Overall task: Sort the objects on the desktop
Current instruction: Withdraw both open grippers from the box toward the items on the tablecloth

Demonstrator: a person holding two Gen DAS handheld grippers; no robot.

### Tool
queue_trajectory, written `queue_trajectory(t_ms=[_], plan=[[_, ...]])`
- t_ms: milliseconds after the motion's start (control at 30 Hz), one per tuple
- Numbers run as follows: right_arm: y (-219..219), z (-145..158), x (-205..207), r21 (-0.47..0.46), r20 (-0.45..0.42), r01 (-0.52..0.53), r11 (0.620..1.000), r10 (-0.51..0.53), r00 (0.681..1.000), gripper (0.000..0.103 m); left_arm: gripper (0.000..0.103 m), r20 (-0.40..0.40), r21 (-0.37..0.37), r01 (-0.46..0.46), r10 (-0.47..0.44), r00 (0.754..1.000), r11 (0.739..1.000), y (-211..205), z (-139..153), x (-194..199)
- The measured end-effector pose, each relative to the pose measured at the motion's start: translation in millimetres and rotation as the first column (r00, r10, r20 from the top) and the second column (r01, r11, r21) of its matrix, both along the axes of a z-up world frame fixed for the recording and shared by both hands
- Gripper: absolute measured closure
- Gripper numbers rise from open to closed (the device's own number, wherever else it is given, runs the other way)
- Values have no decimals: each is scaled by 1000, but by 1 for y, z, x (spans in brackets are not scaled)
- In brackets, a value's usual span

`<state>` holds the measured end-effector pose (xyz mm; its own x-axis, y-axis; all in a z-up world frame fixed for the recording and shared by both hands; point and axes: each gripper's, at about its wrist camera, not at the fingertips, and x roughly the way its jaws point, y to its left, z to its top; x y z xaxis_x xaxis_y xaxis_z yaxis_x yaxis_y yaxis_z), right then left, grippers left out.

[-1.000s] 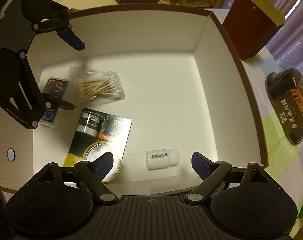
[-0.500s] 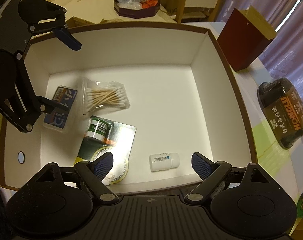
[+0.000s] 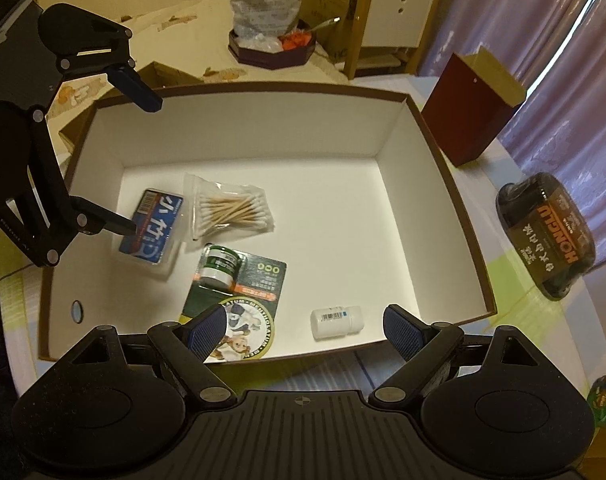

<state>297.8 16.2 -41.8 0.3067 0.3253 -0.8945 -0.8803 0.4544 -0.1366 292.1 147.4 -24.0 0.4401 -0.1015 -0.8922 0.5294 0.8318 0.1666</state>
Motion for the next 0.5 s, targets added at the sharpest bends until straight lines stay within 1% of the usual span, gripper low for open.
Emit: queue_trajectory(t_ms=[200, 500], plan=[[-9, 8, -16, 27, 22, -5, 1000, 4, 1000, 15, 7, 24, -1, -14, 14, 1000, 1000, -1, 11, -18], [-27, 25, -40, 103, 58, -15, 995, 9, 998, 15, 6, 52, -7, -45, 46, 998, 999, -3, 26, -42]])
